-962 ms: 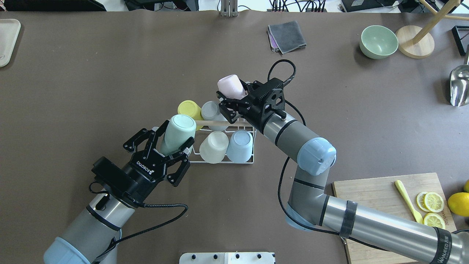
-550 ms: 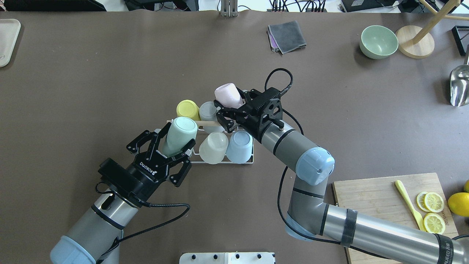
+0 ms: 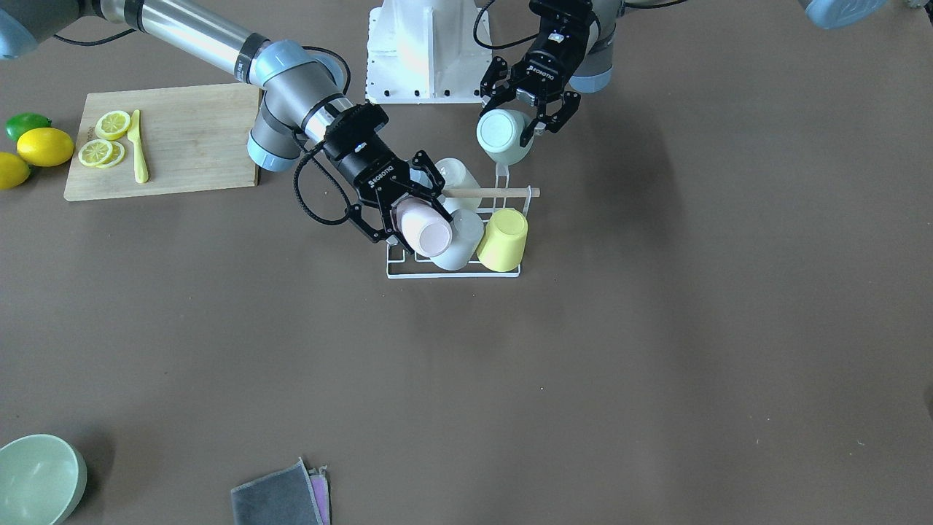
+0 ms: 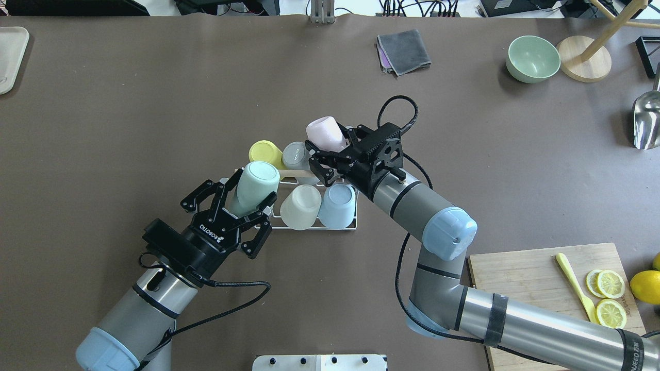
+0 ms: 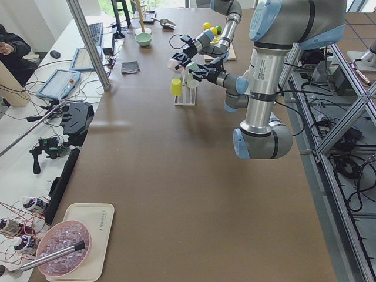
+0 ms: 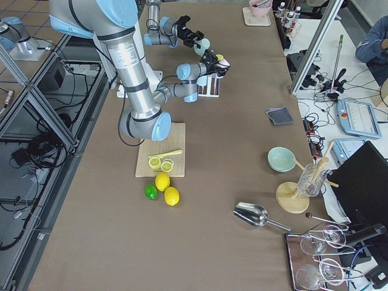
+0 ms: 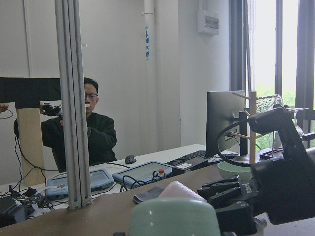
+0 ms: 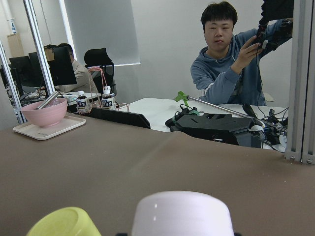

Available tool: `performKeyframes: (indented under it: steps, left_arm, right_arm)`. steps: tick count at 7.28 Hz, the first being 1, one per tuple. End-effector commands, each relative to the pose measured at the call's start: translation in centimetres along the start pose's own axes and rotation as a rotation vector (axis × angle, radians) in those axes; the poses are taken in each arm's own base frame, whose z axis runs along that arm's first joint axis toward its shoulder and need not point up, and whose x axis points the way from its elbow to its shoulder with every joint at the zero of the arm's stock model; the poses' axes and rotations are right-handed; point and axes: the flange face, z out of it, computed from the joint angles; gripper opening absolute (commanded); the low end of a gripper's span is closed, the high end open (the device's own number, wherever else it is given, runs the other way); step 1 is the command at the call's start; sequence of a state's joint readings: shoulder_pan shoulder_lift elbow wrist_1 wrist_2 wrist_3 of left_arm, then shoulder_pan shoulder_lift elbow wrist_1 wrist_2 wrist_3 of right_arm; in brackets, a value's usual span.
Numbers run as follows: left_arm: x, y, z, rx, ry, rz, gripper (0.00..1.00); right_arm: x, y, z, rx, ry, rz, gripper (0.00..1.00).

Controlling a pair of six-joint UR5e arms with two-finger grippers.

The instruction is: Place cup on cup holder

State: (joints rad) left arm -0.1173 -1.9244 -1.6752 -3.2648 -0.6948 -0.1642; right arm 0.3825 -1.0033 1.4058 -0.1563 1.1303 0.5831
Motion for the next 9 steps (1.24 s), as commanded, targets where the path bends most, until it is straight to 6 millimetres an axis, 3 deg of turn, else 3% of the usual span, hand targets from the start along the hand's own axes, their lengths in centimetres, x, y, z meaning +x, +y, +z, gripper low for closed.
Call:
performKeyframes:
  steps: [1,2,3,4,6,9]
  left_arm:
    - [0.0,0.9,0.2,-0.011,-0.002,0.014,0.00]
    - [0.2,1.1,0.5,-0.010,-0.005,0.015,0.00]
    - [-0.3,0.5,1.2,0.002,-0.015,0.016,0.00]
    - [-0.3,0.4,1.3,0.004,-0.018,0.016,0.00]
    - [-0.3,0.5,1.3,0.004,-0.018,0.017,0.00]
    - [-0.3,1.2,1.3,-0.001,-0.018,0.021,0.00]
  right_arm:
    - [-0.6,0.3,-0.1,-0.002,-0.008,0.005,0.00]
    - [-0.7,0.4,-0.2,-0.006,-0.011,0.004,0.00]
    - [-0.8,0.5,-0.3,-0.007,-0.014,0.003,0.72]
    - [-0.6,0.6,-0.5,-0.011,-0.015,-0.004,1.00]
    - [0.2,0.4,-2.2,-0.011,-0.026,-0.005,1.00]
    - [0.4,0.5,-2.7,-0.015,-0.027,-0.006,1.00]
